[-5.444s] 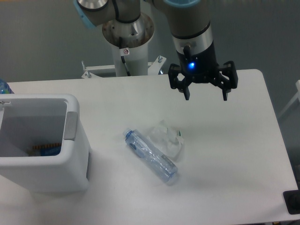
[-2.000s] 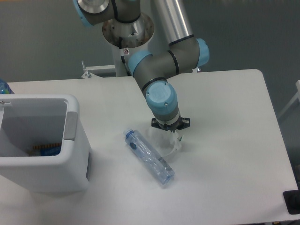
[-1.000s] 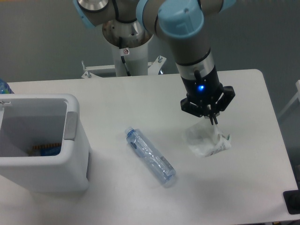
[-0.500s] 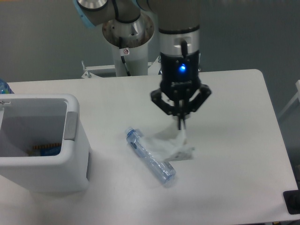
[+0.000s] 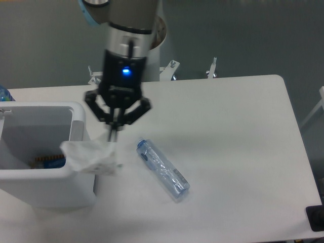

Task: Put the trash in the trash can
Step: 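Lift the wrapper and carry it over the white trash bin, then open the gripper to drop the wrapper into the bin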

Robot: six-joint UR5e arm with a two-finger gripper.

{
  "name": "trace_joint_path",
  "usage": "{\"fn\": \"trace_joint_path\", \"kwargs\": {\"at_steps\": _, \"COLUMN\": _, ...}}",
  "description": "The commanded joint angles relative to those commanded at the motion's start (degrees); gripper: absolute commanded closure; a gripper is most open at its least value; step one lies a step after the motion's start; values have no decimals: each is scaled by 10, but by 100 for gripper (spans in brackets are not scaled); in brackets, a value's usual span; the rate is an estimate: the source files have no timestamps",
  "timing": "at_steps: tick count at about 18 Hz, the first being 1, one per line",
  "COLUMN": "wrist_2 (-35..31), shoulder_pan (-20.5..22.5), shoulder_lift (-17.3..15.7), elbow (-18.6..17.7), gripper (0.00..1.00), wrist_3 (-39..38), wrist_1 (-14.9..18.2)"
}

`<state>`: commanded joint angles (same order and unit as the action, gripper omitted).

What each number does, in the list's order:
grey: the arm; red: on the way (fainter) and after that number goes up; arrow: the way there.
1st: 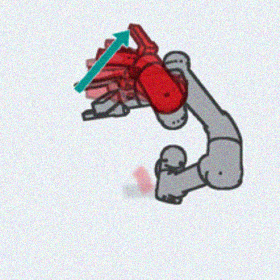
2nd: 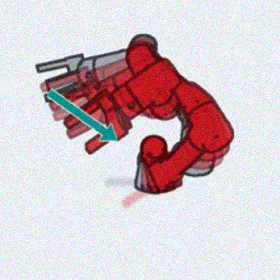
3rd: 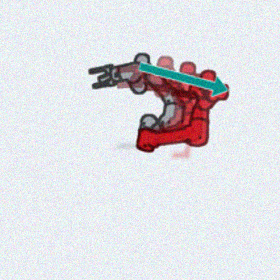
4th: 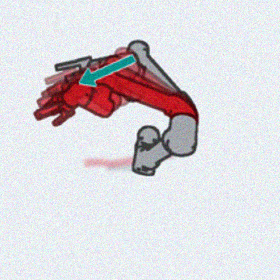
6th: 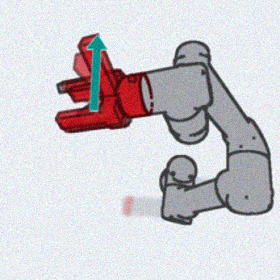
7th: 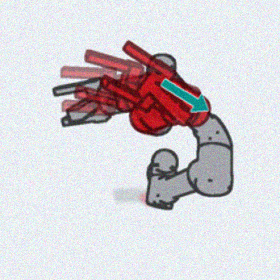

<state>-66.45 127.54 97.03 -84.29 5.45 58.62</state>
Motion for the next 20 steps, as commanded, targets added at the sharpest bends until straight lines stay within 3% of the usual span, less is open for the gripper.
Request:
{"fn": "trace_joint_path", "kwargs": {"at_steps": 6, "wrist_2": 29, "shoulder_pan": -46, "shoulder_lift": -7, "elbow": -32, "gripper": 96, "wrist_3": 0, "wrist_1": 1}}
{"fn": "trace_joint_path", "kwargs": {"at_steps": 11, "wrist_2": 49, "shoulder_pan": -47, "shoulder_lift": -38, "elbow": -74, "gripper": 95, "wrist_3": 8, "wrist_1": -4}}
{"fn": "trace_joint_path", "kwargs": {"at_steps": 14, "wrist_2": 48, "shoulder_pan": -48, "shoulder_lift": -40, "elbow": -81, "gripper": 89, "wrist_3": 9, "wrist_1": -9}}
{"fn": "trace_joint_path", "kwargs": {"at_steps": 15, "wrist_2": 48, "shoulder_pan": -49, "shoulder_lift": -40, "elbow": -79, "gripper": 78, "wrist_3": 12, "wrist_1": -10}}
{"fn": "trace_joint_path", "kwargs": {"at_steps": 17, "wrist_2": 46, "shoulder_pan": -50, "shoulder_lift": -33, "elbow": -73, "gripper": 17, "wrist_3": 53, "wrist_1": -8}}
{"fn": "trace_joint_path", "kwargs": {"at_steps": 18, "wrist_2": 44, "shoulder_pan": -50, "shoulder_lift": -32, "elbow": -71, "gripper": 0, "wrist_3": 61, "wrist_1": -7}}
{"fn": "trace_joint_path", "kwargs": {"at_steps": 20, "wrist_2": 41, "shoulder_pan": -49, "shoulder_lift": -27, "elbow": -66, "gripper": 0, "wrist_3": 58, "wrist_1": -6}}
